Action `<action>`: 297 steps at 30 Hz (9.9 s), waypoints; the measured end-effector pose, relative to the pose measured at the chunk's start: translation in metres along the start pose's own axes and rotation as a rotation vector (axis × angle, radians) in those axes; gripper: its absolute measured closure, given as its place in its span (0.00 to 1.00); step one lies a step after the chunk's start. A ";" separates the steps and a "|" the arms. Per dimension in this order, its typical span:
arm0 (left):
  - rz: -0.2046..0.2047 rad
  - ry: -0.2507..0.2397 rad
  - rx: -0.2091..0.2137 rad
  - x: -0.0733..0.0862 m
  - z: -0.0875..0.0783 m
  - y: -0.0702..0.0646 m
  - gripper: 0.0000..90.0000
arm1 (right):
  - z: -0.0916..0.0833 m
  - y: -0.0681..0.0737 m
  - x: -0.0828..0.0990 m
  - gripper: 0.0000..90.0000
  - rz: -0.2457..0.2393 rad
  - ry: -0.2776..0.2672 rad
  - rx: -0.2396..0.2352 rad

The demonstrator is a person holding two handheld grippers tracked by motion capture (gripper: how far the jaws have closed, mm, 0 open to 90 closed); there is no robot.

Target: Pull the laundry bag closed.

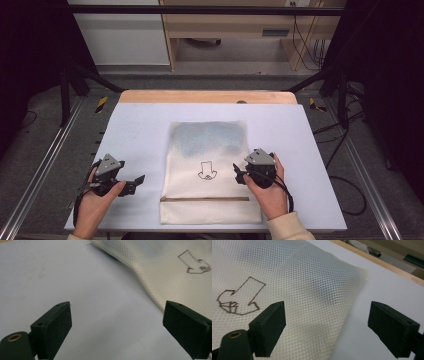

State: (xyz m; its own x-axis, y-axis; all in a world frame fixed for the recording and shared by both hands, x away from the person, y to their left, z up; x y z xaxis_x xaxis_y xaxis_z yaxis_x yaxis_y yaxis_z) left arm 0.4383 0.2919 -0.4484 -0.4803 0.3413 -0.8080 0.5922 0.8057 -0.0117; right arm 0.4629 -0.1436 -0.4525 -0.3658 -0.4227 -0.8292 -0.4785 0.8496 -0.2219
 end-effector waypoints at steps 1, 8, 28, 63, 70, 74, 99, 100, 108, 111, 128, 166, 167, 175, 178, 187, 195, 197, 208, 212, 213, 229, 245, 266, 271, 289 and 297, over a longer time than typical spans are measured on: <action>0.018 -0.014 0.032 0.001 -0.003 -0.003 0.10 | 0.000 0.002 0.000 0.16 -0.005 0.002 -0.007; 0.040 -0.020 0.013 0.010 -0.019 -0.010 0.10 | -0.005 0.018 -0.008 0.15 -0.062 0.008 -0.039; -0.082 -0.024 -0.166 0.019 -0.019 0.014 0.10 | -0.002 0.103 -0.076 0.38 -0.280 0.113 -0.288; -0.081 -0.043 -0.143 0.013 -0.023 0.016 0.10 | 0.025 0.139 -0.081 0.92 -0.340 0.174 -0.546; -0.038 -0.048 -0.136 0.011 -0.018 0.012 0.10 | 0.023 0.143 -0.078 0.95 -0.337 0.176 -0.581; -0.015 -0.045 -0.136 0.011 -0.017 0.011 0.10 | 0.024 0.142 -0.081 0.96 -0.320 0.167 -0.583; -0.088 -0.003 -0.156 0.013 -0.024 0.023 0.14 | 0.031 0.161 -0.075 0.67 -0.314 0.198 -0.624; -0.088 -0.003 -0.159 0.013 -0.024 0.022 0.14 | 0.031 0.162 -0.074 0.66 -0.316 0.200 -0.634; -0.085 -0.022 -0.138 0.014 -0.023 0.019 0.12 | 0.033 0.171 -0.077 0.73 -0.306 0.200 -0.676; -0.094 -0.024 -0.128 0.013 -0.023 0.019 0.12 | 0.035 0.175 -0.077 0.75 -0.300 0.196 -0.715; -0.124 -0.049 -0.017 0.015 -0.036 -0.004 0.14 | 0.045 0.200 -0.092 0.91 -0.406 0.316 -0.745; -0.031 0.125 0.280 0.019 0.012 -0.081 0.36 | 0.032 0.184 -0.102 0.91 -0.417 0.239 -0.784; -0.034 0.126 0.286 0.019 0.013 -0.081 0.38 | 0.032 0.184 -0.102 0.91 -0.416 0.238 -0.781; -0.065 0.133 0.352 0.018 0.021 -0.080 0.53 | 0.029 0.183 -0.106 0.91 -0.429 0.224 -0.779; -0.078 0.130 0.392 0.018 0.026 -0.081 0.53 | 0.028 0.182 -0.107 0.91 -0.429 0.217 -0.785; -0.110 0.106 0.439 0.018 0.035 -0.080 0.59 | 0.026 0.181 -0.108 0.91 -0.415 0.213 -0.780; -0.120 0.108 0.460 0.018 0.040 -0.078 0.62 | 0.027 0.181 -0.108 0.91 -0.409 0.205 -0.779; -0.112 0.124 0.456 0.019 0.042 -0.081 0.60 | 0.027 0.181 -0.107 0.91 -0.405 0.209 -0.778; -0.134 0.131 0.473 0.021 0.044 -0.080 0.69 | 0.027 0.181 -0.106 0.91 -0.401 0.218 -0.782; -0.125 0.127 0.463 0.020 0.046 -0.081 0.69 | 0.028 0.181 -0.105 0.91 -0.405 0.216 -0.782; -0.123 0.125 0.459 0.020 0.046 -0.081 0.68 | 0.028 0.181 -0.105 0.91 -0.407 0.217 -0.781; -0.100 0.140 0.452 0.018 0.048 -0.077 0.92 | 0.027 0.174 -0.101 0.91 -0.425 0.215 -0.772; -0.106 0.127 0.436 0.016 0.045 -0.076 0.93 | 0.024 0.169 -0.090 0.91 -0.480 0.251 -0.711; -0.077 0.131 0.428 0.015 0.043 -0.077 0.93 | 0.027 0.153 -0.077 0.91 -0.453 0.275 -0.709; -0.072 0.135 0.428 0.015 0.043 -0.079 0.93 | 0.025 0.152 -0.075 0.91 -0.452 0.275 -0.710; -0.064 0.134 0.427 0.014 0.042 -0.081 0.93 | 0.022 0.145 -0.069 0.91 -0.430 0.275 -0.707; -0.066 0.133 0.433 0.015 0.042 -0.081 0.93 | 0.020 0.141 -0.067 0.91 -0.421 0.272 -0.702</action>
State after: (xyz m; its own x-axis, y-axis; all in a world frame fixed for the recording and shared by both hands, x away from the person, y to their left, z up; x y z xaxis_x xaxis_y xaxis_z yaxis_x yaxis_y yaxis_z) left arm 0.4107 0.2113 -0.4843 -0.5886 0.3777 -0.7148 0.7595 0.5614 -0.3287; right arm 0.4358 0.0112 -0.4392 -0.1825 -0.7960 -0.5771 -0.9672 0.2510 -0.0404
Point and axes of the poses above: each handheld gripper's, and its own axes: z roughly forward along the jaws, x roughly out of its underside, y roughly to its left, the point moved 1 cm from there along z, roughly forward along the jaws, and after that the axes turned 1 degree about x, right-handed, at the moved point
